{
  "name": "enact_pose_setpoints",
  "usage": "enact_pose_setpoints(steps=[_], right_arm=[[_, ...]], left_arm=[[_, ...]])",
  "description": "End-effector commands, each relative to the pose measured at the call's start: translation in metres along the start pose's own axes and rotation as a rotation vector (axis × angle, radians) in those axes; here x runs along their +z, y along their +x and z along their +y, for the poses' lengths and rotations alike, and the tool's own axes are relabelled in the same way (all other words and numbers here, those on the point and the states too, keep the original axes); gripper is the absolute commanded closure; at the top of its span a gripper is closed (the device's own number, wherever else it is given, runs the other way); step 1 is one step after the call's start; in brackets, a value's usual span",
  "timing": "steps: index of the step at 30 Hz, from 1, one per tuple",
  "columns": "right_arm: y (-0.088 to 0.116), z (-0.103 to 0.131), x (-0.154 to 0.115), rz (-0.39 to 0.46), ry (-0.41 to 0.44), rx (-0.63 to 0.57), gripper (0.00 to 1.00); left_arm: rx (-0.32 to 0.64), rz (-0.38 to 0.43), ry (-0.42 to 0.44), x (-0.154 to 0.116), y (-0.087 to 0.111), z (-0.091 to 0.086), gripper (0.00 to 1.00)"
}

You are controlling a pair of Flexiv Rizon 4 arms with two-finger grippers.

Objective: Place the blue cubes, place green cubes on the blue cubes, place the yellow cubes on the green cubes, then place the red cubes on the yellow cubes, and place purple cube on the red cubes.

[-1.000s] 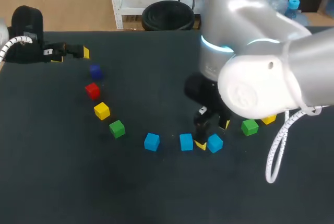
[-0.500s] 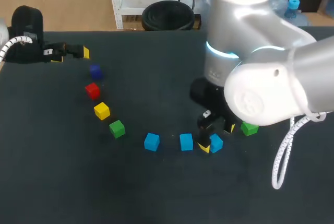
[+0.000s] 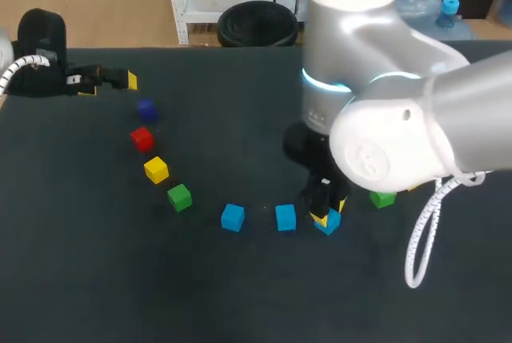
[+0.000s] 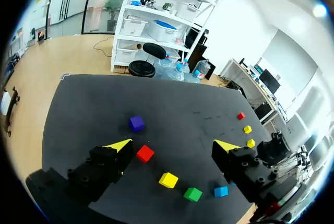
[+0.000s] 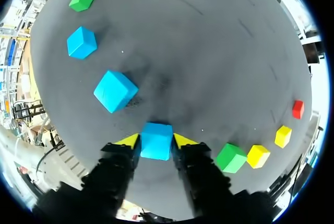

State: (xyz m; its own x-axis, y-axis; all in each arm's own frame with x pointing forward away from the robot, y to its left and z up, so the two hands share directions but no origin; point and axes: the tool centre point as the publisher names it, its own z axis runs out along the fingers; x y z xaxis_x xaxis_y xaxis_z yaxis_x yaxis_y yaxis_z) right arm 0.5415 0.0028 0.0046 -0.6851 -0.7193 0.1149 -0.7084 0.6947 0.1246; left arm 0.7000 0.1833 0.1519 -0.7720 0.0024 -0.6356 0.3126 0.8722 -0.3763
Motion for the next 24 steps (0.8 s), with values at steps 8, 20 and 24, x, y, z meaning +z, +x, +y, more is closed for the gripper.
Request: enact_pose_setpoints(steps=[8, 20, 24], right_arm=[[-0.005, 0.002, 0.001, 0.028, 0.034, -0.059, 1.00], [-0.022, 0.005, -0.019, 0.027, 0.124, -0.258, 1.00], [-0.025, -0.001, -0.029, 0.043, 0.159, -0.287, 1.00]], left_arm=[[0.002, -0.006, 0.009, 0.000, 0.001, 0.002, 0.00], [0.002, -0.006, 0.009, 0.000, 0.001, 0.002, 0.00], [0.002, -0.006, 0.009, 0.000, 0.001, 0.002, 0.00]])
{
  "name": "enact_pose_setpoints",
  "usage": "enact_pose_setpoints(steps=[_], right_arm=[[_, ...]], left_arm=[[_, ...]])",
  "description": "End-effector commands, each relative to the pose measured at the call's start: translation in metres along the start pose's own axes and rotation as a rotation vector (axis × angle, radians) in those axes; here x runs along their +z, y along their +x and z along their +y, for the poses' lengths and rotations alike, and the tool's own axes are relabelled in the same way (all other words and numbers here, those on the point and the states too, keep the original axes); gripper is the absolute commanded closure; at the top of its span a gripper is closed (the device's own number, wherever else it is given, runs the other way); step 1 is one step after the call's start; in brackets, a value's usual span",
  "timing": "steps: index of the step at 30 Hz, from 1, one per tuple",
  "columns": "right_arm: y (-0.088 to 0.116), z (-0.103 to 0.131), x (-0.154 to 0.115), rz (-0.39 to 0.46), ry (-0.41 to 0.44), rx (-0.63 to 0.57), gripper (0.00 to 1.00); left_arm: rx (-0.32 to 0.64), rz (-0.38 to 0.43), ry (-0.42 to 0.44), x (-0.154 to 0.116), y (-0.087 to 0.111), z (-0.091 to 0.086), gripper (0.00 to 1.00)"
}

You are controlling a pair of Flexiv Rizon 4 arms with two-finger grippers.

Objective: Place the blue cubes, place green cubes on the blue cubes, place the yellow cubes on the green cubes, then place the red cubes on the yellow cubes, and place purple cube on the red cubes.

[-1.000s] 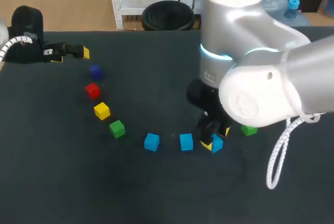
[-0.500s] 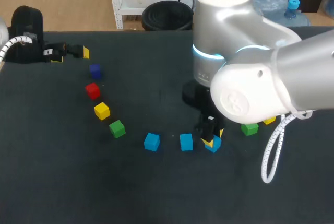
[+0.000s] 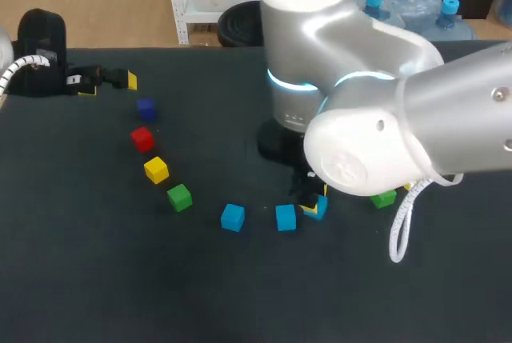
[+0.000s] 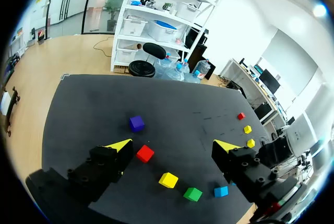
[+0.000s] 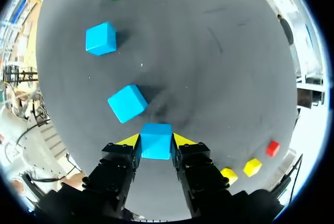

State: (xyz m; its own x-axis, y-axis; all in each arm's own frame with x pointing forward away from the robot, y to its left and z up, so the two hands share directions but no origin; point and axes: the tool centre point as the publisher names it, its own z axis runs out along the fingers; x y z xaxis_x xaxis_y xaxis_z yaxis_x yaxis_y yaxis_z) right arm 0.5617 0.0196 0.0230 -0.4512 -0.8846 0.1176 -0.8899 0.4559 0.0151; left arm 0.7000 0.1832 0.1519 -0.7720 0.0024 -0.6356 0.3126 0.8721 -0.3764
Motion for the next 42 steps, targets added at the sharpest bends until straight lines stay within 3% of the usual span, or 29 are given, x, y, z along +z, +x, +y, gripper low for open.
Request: enact_pose_setpoints(steps=[1, 14, 19, 35, 42], right_arm=[[0.000, -0.006, -0.009, 0.023, 0.017, -0.002, 1.00], [-0.019, -0.026, -0.012, -0.073, -0.010, -0.222, 1.00], [-0.032, -0.033, -0.016, -0.059, 0.010, -0.295, 1.00], [-0.065, -0.074, -0.008, -0.056, -0.037, -0.312, 1.00], [-0.083, -0.069, -0.010, -0.082, -0.046, -0.430, 1.00]], left_arm=[[0.002, -0.006, 0.009, 0.000, 0.001, 0.002, 0.00], [0.002, -0.006, 0.009, 0.000, 0.001, 0.002, 0.00], [0.002, -0.006, 0.009, 0.000, 0.001, 0.002, 0.00], [0.002, -0.006, 0.009, 0.000, 0.001, 0.002, 0.00], [0.002, -0.006, 0.009, 0.000, 0.001, 0.002, 0.00]])
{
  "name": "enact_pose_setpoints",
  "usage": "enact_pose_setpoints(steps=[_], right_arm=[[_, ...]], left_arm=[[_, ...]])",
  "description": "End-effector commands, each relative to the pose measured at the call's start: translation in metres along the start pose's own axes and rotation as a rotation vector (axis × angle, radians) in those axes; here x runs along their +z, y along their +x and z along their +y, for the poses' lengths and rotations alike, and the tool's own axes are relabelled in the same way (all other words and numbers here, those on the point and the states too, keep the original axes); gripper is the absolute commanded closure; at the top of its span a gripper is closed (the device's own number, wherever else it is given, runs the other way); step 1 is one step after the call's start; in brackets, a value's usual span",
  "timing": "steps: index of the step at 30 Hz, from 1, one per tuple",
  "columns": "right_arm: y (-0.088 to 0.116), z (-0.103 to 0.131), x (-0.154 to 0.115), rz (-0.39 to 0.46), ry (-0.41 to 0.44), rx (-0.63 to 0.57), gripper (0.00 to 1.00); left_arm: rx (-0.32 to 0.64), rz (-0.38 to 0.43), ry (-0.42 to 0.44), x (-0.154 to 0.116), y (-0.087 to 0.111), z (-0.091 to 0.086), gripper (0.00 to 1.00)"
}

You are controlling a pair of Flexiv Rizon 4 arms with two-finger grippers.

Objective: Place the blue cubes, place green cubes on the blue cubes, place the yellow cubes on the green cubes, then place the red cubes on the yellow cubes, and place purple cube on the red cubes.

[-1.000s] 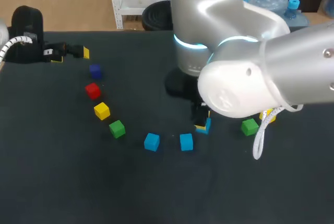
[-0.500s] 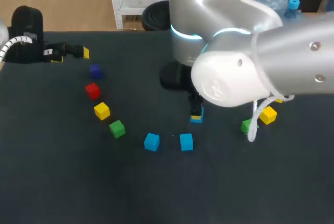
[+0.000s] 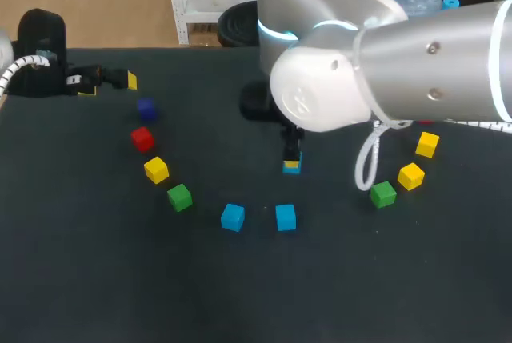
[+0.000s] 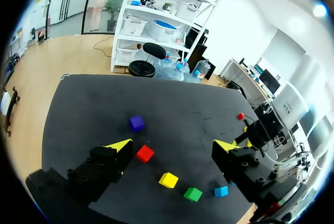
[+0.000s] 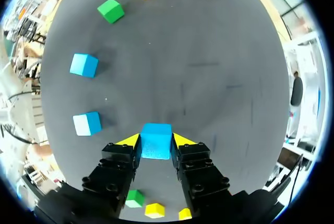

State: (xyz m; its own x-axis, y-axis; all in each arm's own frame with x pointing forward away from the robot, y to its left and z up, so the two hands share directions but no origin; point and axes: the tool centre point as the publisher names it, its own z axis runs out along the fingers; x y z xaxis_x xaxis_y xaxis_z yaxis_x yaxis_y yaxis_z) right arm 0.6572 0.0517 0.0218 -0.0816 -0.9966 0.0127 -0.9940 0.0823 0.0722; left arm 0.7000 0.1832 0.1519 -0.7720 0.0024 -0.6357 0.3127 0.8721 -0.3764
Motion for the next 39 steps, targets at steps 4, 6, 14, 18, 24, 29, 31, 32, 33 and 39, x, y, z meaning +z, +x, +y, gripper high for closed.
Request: enact_pose_setpoints(steps=[4, 6, 14, 18, 24, 29, 31, 32, 33, 39], right_arm=[[-0.017, -0.005, -0.001, 0.035, -0.016, -0.072, 1.00], [-0.017, -0.006, 0.000, 0.039, -0.021, -0.083, 1.00], [-0.015, -0.008, 0.010, 0.056, -0.055, -0.077, 1.00], [-0.016, -0.011, 0.013, 0.064, -0.044, -0.089, 1.00], [-0.021, -0.019, 0.016, 0.058, -0.025, -0.116, 1.00], [-0.024, -0.024, 0.016, 0.058, -0.028, -0.123, 1.00], [-0.025, -0.025, 0.017, 0.060, -0.036, -0.125, 1.00], [-0.025, -0.026, 0.018, 0.062, -0.038, -0.127, 1.00], [-0.025, -0.026, 0.019, 0.064, -0.041, -0.128, 1.00], [-0.028, -0.028, 0.023, 0.073, -0.051, -0.136, 1.00]], left_arm=[[0.001, -0.006, 0.009, 0.000, 0.001, 0.002, 0.00], [0.001, -0.006, 0.009, 0.000, 0.001, 0.002, 0.00], [0.001, -0.006, 0.009, 0.000, 0.001, 0.002, 0.00], [0.001, -0.006, 0.009, 0.000, 0.001, 0.002, 0.00], [0.001, -0.006, 0.009, 0.000, 0.001, 0.002, 0.00], [0.001, -0.006, 0.009, 0.000, 0.001, 0.002, 0.00], [0.001, -0.006, 0.009, 0.000, 0.001, 0.002, 0.00], [0.001, -0.006, 0.009, 0.000, 0.001, 0.002, 0.00], [0.001, -0.006, 0.009, 0.000, 0.001, 0.002, 0.00], [0.001, -0.006, 0.009, 0.000, 0.001, 0.002, 0.00]])
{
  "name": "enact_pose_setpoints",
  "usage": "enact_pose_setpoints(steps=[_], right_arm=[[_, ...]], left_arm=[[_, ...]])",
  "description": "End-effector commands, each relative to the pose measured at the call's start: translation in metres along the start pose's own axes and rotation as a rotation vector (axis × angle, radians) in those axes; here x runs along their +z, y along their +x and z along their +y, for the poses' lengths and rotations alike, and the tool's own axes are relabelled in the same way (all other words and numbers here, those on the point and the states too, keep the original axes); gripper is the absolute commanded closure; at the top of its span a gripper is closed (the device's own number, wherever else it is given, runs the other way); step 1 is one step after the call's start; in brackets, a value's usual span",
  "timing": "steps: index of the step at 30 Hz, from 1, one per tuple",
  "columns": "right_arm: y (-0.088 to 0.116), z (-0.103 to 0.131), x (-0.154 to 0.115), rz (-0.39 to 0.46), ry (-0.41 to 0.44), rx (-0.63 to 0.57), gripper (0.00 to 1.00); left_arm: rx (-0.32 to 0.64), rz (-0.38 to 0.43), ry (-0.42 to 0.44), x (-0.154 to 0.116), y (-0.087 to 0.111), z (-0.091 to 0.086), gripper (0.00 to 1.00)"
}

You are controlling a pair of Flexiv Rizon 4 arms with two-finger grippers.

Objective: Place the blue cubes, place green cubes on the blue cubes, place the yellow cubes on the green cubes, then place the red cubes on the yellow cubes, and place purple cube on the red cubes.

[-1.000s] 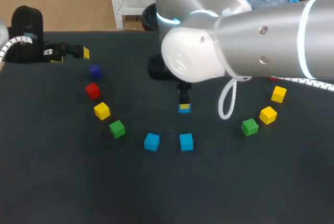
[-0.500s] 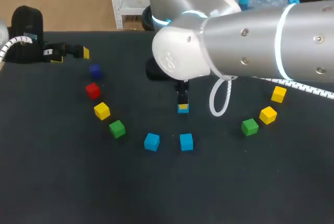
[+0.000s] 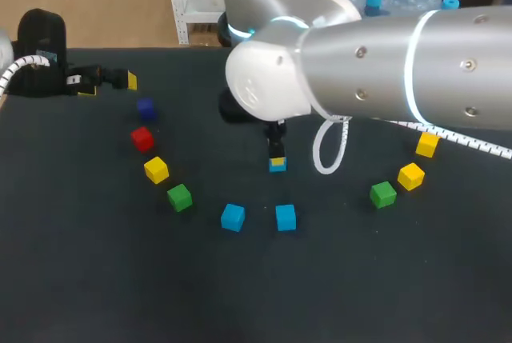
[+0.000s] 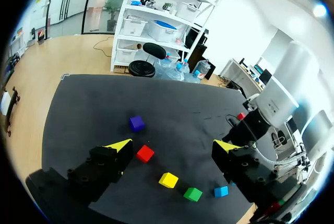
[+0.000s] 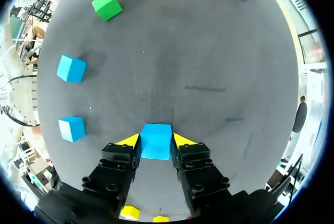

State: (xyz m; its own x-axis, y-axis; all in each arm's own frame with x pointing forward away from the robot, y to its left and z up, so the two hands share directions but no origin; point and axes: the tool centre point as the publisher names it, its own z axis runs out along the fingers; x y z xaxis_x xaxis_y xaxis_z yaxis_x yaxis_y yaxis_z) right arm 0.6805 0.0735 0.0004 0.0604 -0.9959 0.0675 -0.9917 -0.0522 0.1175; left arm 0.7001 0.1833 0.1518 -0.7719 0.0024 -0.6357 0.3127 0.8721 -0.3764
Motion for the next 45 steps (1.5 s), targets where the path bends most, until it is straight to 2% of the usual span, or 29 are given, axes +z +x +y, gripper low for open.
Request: enact_pose_setpoints(steps=[1, 9, 10, 11, 14, 15, 16, 23, 30, 37, 45], right_arm=[[-0.003, -0.006, 0.003, 0.004, -0.012, -0.001, 1.00], [-0.004, -0.006, 0.005, -0.001, -0.018, 0.002, 1.00], [-0.004, -0.006, 0.005, -0.002, -0.019, 0.004, 0.97], [-0.003, -0.006, 0.005, -0.002, -0.018, 0.005, 0.84], [-0.002, -0.005, 0.004, -0.004, -0.018, 0.015, 0.53], [-0.002, -0.005, 0.004, -0.003, -0.018, 0.016, 0.40], [-0.002, -0.005, 0.004, -0.003, -0.017, 0.024, 0.00], [0.003, -0.004, 0.002, -0.031, -0.024, 0.072, 0.00], [0.007, 0.005, -0.017, -0.080, 0.000, 0.121, 0.00], [-0.001, 0.030, -0.038, -0.093, 0.030, 0.052, 0.00], [-0.006, 0.058, -0.044, -0.077, 0.023, 0.030, 0.00]], left_arm=[[0.001, -0.006, 0.009, 0.000, 0.001, 0.002, 0.00], [0.001, -0.006, 0.009, 0.000, 0.001, 0.002, 0.00], [0.001, -0.006, 0.009, 0.000, 0.001, 0.002, 0.00], [0.001, -0.006, 0.009, 0.000, 0.001, 0.002, 0.00], [0.001, -0.006, 0.009, 0.000, 0.001, 0.002, 0.00], [0.001, -0.006, 0.009, 0.000, 0.001, 0.002, 0.00], [0.001, -0.006, 0.009, 0.000, 0.001, 0.002, 0.00], [0.001, -0.006, 0.009, 0.000, 0.001, 0.002, 0.00], [0.001, -0.006, 0.009, 0.000, 0.001, 0.002, 0.00], [0.001, -0.006, 0.009, 0.000, 0.001, 0.002, 0.00], [0.001, -0.006, 0.009, 0.000, 0.001, 0.002, 0.00]])
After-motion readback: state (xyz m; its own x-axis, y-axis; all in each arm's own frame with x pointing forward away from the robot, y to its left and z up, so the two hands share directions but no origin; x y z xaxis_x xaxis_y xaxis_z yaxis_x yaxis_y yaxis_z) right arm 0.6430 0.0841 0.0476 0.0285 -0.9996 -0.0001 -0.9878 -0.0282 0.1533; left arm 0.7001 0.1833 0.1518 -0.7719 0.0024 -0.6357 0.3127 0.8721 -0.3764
